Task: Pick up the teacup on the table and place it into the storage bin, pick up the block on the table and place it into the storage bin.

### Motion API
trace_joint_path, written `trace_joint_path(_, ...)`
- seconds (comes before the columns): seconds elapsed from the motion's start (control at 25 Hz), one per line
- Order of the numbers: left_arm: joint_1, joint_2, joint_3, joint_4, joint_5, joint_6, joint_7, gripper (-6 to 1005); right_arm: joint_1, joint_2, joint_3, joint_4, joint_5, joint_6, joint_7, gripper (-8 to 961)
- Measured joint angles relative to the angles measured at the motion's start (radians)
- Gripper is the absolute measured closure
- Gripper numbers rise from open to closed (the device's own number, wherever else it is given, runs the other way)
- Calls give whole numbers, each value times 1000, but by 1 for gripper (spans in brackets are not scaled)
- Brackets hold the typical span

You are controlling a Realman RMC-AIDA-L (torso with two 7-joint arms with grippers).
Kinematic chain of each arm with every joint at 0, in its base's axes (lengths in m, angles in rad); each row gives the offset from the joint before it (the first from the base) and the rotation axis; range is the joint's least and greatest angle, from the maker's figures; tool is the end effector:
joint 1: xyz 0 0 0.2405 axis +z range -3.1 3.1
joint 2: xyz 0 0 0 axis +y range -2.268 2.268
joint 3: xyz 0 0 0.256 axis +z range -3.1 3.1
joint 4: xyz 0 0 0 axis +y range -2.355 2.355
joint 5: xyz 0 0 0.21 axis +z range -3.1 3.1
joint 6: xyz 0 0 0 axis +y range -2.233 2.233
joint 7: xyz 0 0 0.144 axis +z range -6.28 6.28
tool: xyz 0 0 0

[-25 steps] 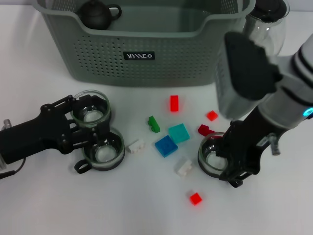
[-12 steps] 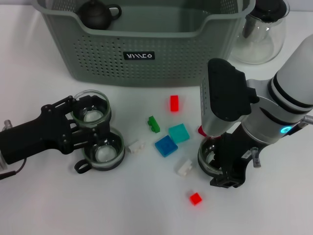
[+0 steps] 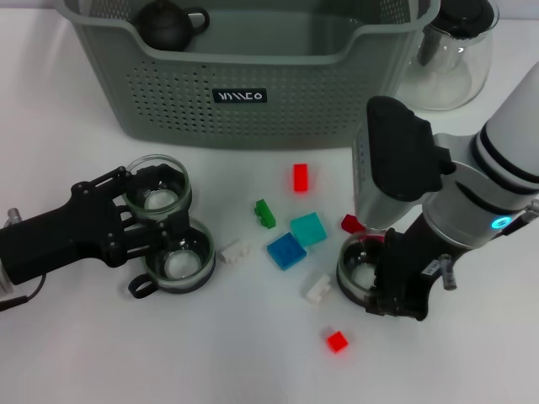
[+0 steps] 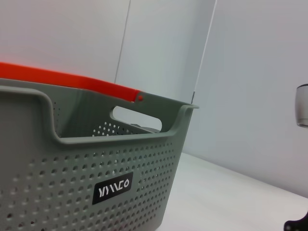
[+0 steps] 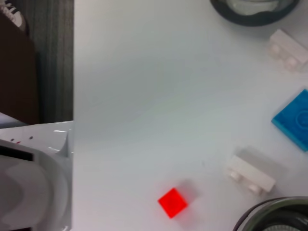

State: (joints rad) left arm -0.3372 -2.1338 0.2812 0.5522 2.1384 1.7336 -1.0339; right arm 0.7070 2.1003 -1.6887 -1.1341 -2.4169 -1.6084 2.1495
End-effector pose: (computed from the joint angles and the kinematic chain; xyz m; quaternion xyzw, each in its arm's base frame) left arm -0.3212 0.2442 -0.0037 -0.8954 -0.2268 -0.3208 0.2098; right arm 0.1632 0.3073 -0.0778 0.9634 -0.0721 0.2508 0.0617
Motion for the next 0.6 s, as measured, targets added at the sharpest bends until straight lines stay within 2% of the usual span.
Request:
trace_joint_path(0.12,0,0,-1,0,0,1,0,141,-6,-1,57,-39,15,-66,-9,858)
trace_joint_path(0.2,0,0,-1,0,0,2,0,141,-13,-1,143,-89,52,-137,-33,865)
trace_joint_path(0.32,0,0,-1,0,0,2,0,141,-20,-3,364,-180,163,-264,-96,874)
trace_joint_path(0.4,1,0,-2,0,0,1,0,141,-24,-3,526,-223,269,-290,-122,880)
trace_joint_path(0.52,1,0,-3,0,0,0,0,141,-33,-3,704,-244,445,-222,-141,885)
trace_joint_path(0.6,-2,0,-2,0,0,0,0,141,-41,-2,731,-243,525,-115,-149,888)
